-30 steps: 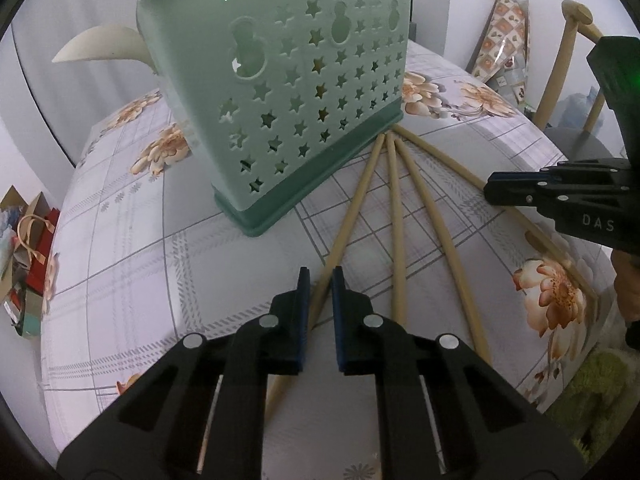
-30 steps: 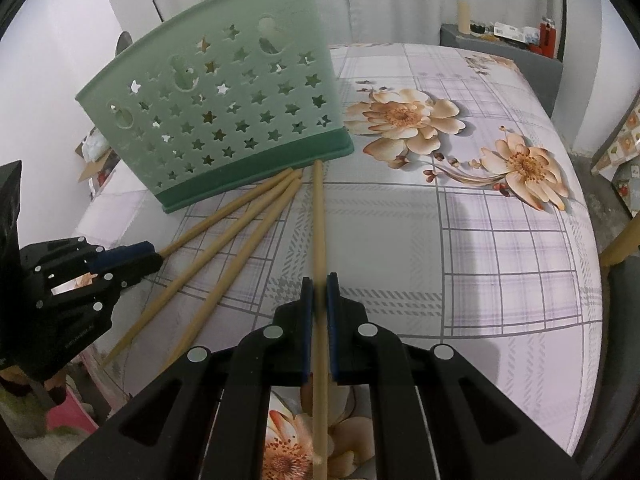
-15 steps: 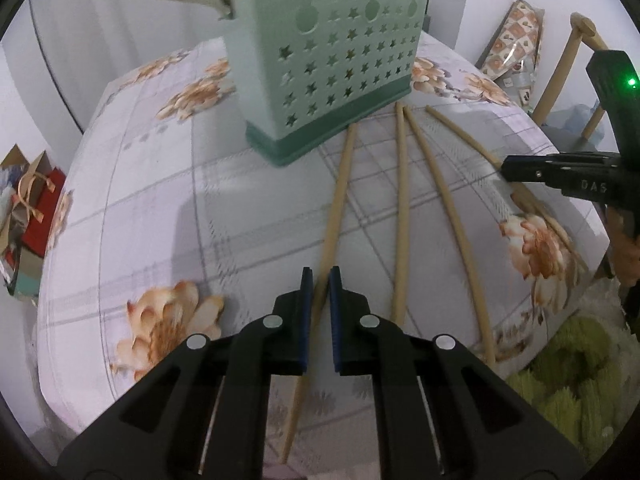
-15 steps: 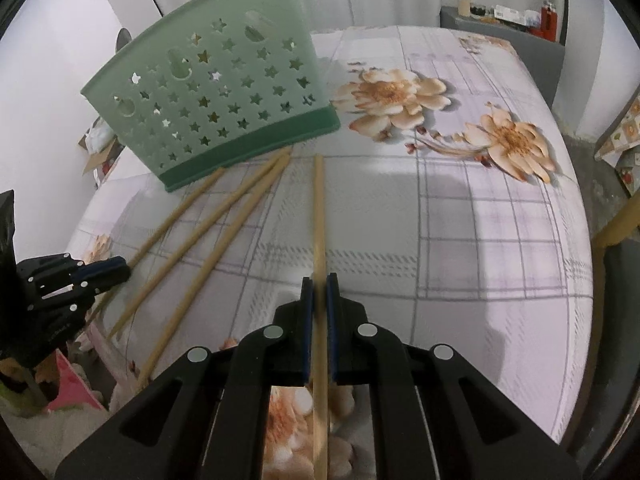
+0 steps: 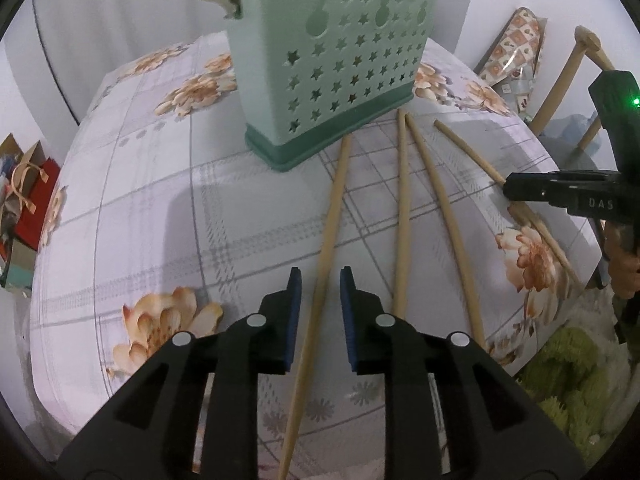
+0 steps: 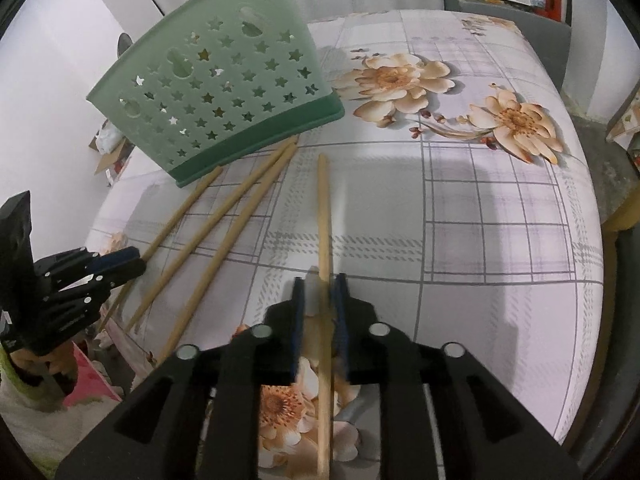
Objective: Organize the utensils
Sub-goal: 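Close the left tool on a wooden chopstick beside the caddy, then lift the chopstick with the left tool toward the caddy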
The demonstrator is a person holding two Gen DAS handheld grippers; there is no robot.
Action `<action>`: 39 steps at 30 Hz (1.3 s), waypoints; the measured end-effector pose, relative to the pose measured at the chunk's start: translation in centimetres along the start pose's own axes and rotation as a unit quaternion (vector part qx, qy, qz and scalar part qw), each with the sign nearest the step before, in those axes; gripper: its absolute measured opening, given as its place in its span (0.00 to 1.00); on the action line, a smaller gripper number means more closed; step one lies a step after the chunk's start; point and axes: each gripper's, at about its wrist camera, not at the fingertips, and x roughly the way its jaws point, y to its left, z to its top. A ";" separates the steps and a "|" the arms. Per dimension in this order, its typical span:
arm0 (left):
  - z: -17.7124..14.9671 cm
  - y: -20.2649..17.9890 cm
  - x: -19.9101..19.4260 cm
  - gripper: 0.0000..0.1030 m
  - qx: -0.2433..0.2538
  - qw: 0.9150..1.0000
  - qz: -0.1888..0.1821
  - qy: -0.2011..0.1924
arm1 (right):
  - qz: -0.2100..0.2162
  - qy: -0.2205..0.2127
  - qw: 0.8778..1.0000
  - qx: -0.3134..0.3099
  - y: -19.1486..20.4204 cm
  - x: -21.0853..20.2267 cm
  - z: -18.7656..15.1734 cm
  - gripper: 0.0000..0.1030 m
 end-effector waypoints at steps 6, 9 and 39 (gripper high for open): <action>2.0 -0.6 1.5 0.18 0.020 1.000 0.003 0.001 | -0.011 -0.007 1.000 -0.011 0.4 0.5 0.8 0.19; 3.0 -0.7 2.4 0.18 0.020 1.000 0.005 -0.001 | -0.016 -0.015 1.000 -0.018 0.6 0.8 1.2 0.19; 4.3 -1.5 3.2 0.05 0.023 0.999 0.014 -0.019 | -0.060 -0.030 0.996 -0.054 1.9 1.2 1.4 0.06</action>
